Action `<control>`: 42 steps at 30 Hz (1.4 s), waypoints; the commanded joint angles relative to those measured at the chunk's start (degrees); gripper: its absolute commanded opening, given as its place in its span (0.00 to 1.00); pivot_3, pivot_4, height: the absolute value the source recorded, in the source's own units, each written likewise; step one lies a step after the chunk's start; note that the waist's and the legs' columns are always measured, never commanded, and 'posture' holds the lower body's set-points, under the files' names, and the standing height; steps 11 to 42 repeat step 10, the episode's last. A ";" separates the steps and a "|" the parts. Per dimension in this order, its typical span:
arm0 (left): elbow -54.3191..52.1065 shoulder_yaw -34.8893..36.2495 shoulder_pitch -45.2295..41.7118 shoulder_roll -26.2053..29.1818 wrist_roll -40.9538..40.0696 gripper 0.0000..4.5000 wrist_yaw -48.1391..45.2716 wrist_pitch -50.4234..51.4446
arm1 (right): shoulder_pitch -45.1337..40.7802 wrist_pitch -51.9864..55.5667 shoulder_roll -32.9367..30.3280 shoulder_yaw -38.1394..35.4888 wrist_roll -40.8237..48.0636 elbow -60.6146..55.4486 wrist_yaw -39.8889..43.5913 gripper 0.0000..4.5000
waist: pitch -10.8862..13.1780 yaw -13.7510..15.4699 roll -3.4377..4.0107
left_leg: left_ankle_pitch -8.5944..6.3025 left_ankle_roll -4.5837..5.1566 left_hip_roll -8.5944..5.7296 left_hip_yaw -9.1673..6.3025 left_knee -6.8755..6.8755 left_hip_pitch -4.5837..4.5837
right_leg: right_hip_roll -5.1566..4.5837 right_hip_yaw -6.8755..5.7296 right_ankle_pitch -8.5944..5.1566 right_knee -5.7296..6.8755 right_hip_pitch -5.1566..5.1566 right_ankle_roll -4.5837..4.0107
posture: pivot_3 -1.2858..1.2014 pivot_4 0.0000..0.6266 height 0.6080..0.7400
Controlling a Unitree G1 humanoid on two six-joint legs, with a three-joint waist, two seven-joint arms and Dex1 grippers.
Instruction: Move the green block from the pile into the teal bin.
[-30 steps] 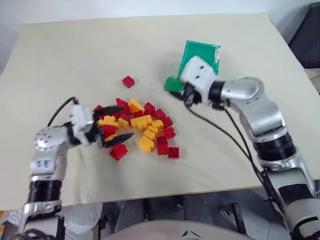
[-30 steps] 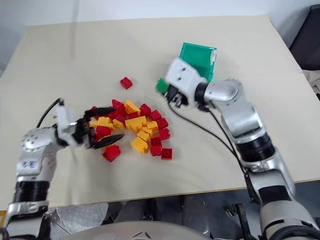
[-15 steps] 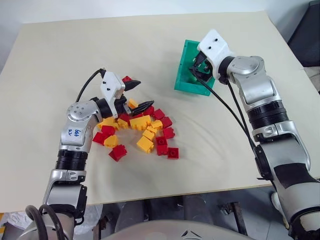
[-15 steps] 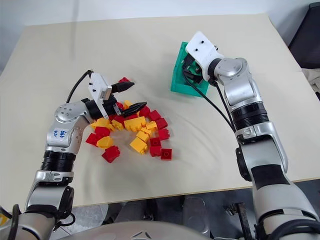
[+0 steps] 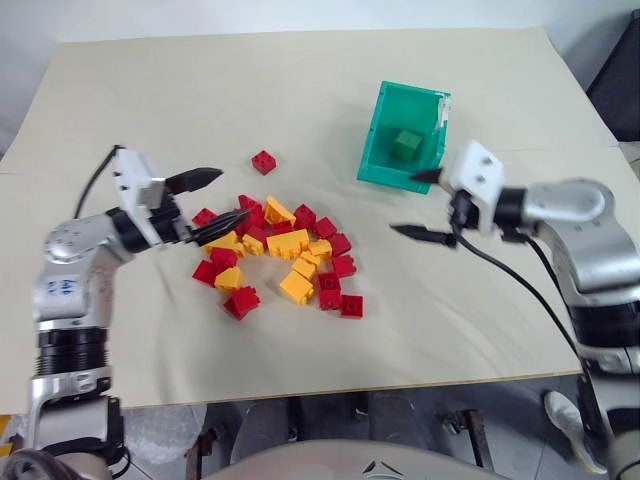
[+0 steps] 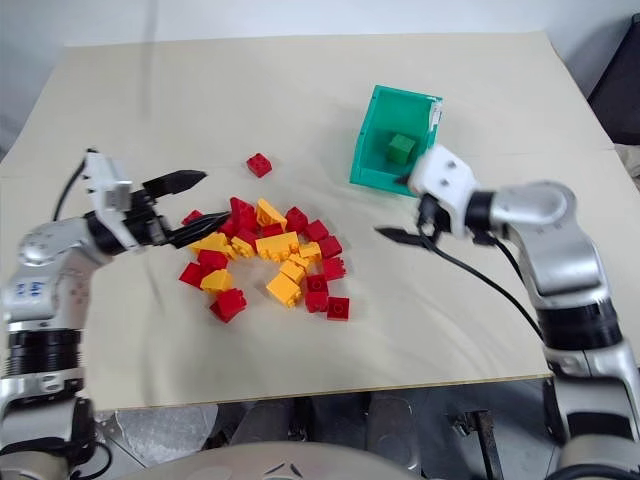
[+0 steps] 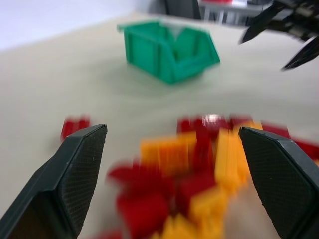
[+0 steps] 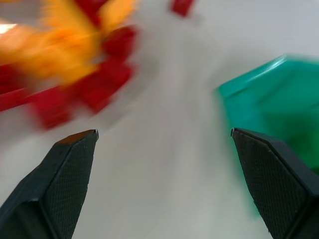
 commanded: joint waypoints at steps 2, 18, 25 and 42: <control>3.72 5.63 6.46 4.64 -1.39 1.00 -6.41 -3.83 | 8.11 -14.00 -5.08 -5.25 1.04 5.39 8.59 0.99 | 0.00 0.03 0.00 | -0.01 -0.01 0.03 0.02 -0.01 0.09 | 0.02 0.04 0.00 0.01 0.06 0.00 | 0.52 0.24 1.00; 5.32 9.66 10.21 5.24 -2.47 1.00 -8.58 -7.68 | 10.24 -17.97 -1.58 -7.79 5.41 12.55 8.63 0.99 | 0.03 0.16 -0.04 | -0.01 0.00 0.05 0.07 0.07 0.12 | -0.03 0.11 0.07 0.10 0.05 -0.09 | 0.52 0.24 1.00; 5.32 9.66 10.21 5.24 -2.47 1.00 -8.58 -7.68 | 10.24 -17.97 -1.58 -7.79 5.41 12.55 8.63 0.99 | 0.03 0.16 -0.04 | -0.01 0.00 0.05 0.07 0.07 0.12 | -0.03 0.11 0.07 0.10 0.05 -0.09 | 0.52 0.24 1.00; 5.32 9.66 10.21 5.24 -2.47 1.00 -8.58 -7.68 | 10.24 -17.97 -1.58 -7.79 5.41 12.55 8.63 0.99 | 0.03 0.16 -0.04 | -0.01 0.00 0.05 0.07 0.07 0.12 | -0.03 0.11 0.07 0.10 0.05 -0.09 | 0.52 0.24 1.00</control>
